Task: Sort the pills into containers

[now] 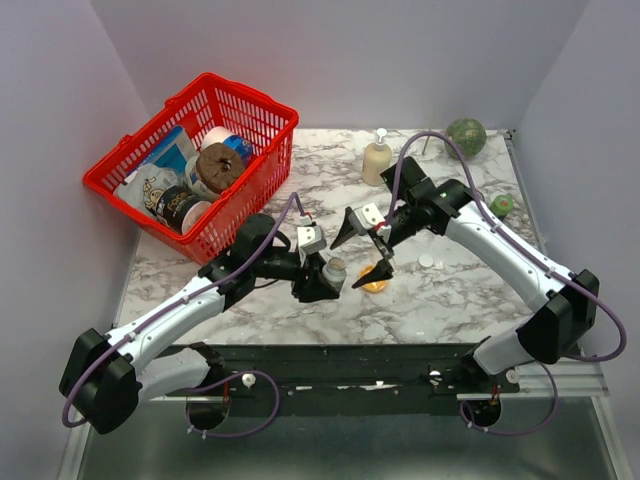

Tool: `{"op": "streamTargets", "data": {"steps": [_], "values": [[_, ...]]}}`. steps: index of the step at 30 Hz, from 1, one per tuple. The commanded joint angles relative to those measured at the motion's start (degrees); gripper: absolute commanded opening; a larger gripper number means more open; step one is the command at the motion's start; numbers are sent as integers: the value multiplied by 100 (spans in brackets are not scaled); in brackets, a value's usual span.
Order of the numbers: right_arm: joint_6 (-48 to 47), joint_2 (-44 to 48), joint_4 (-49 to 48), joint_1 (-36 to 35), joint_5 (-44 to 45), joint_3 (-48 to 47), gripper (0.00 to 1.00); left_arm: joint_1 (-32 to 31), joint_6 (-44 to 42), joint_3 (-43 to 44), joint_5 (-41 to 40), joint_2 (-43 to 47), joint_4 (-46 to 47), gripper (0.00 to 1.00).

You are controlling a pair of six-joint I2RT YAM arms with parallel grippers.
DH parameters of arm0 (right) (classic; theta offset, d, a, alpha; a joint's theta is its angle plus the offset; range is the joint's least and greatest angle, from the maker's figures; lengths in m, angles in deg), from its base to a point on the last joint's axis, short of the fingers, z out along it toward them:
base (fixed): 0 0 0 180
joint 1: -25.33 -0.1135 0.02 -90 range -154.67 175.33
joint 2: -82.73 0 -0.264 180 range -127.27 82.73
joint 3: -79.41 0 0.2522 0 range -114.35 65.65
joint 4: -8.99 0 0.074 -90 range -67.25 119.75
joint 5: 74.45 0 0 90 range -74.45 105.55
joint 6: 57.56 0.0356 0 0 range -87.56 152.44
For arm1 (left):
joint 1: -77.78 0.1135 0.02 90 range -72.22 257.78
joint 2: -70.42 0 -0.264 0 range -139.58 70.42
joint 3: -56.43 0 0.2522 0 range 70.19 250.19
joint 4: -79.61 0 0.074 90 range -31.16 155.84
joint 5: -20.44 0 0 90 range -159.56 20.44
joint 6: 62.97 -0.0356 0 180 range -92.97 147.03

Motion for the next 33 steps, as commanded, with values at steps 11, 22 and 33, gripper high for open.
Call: {"op": "streamTargets", "data": {"steps": [11, 22, 33], "values": [[205, -670, 155, -699, 591, -402, 74, -41, 53, 149, 234, 15, 333, 0], [774, -433, -134, -725, 785, -139, 24, -41, 202, -70, -336, 479, 587, 0], [2340, 244, -1505, -602, 802, 371, 19, -23, 694, -695, -908, 1149, 1414, 64]]}}
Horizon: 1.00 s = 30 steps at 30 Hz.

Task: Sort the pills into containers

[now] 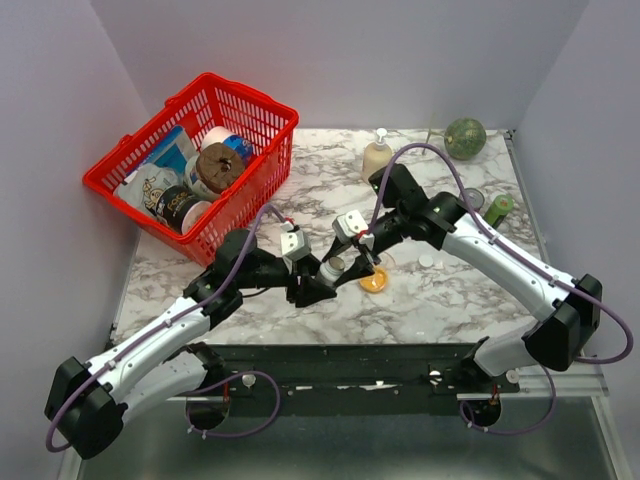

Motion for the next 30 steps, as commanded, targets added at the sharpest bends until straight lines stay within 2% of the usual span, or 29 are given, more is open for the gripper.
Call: {"op": "streamTargets", "data": {"steps": [1, 5, 10, 15, 23, 30], "values": [[1073, 155, -376, 102, 199, 181, 19, 58, 140, -78, -401, 128, 601, 65], [1529, 146, -693, 111, 199, 251, 17, 58, 140, -43, -489, 154, 627, 66], [1978, 190, -1149, 242, 235, 348, 17, 58, 122, -104, -525, 251, 654, 77], [2514, 208, -1457, 444, -3, 331, 16, 58, 157, -192, -524, 268, 671, 81], [2919, 190, -1712, 471, -222, 330, 16, 58, 245, -166, -770, 75, 767, 81], [3051, 181, -1862, 471, -231, 427, 15, 58, 473, -122, -1060, -57, 1040, 77]]}}
